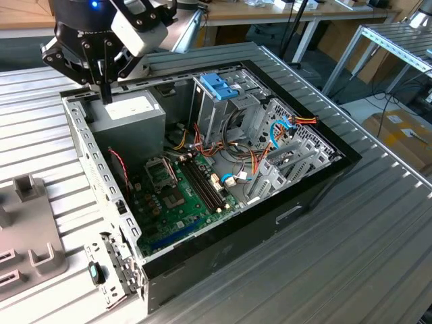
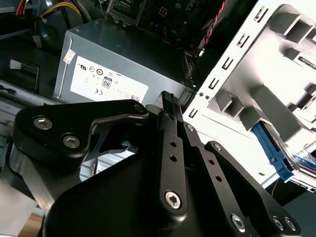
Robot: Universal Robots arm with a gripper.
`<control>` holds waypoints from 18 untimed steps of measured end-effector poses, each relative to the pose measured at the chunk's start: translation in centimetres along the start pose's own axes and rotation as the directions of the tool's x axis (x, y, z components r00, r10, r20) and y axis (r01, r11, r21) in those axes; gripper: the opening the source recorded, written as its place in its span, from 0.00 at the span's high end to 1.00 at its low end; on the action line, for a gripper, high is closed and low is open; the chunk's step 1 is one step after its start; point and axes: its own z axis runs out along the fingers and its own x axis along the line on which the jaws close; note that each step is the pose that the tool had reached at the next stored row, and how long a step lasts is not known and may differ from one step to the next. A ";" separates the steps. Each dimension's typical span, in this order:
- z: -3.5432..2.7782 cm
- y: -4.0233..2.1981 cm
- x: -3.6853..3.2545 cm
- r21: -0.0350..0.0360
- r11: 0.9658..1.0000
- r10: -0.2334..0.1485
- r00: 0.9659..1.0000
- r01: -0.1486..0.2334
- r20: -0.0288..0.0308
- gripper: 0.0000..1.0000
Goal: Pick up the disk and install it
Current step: 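Reach for the disk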
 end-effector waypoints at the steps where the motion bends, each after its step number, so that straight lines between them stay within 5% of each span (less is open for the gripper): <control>1: 0.00 -0.01 0.07 0.000 1.000 0.000 1.000 0.000 0.000 0.89; 18: -0.04 -0.13 1.70 0.000 1.000 0.000 1.000 0.000 0.000 0.89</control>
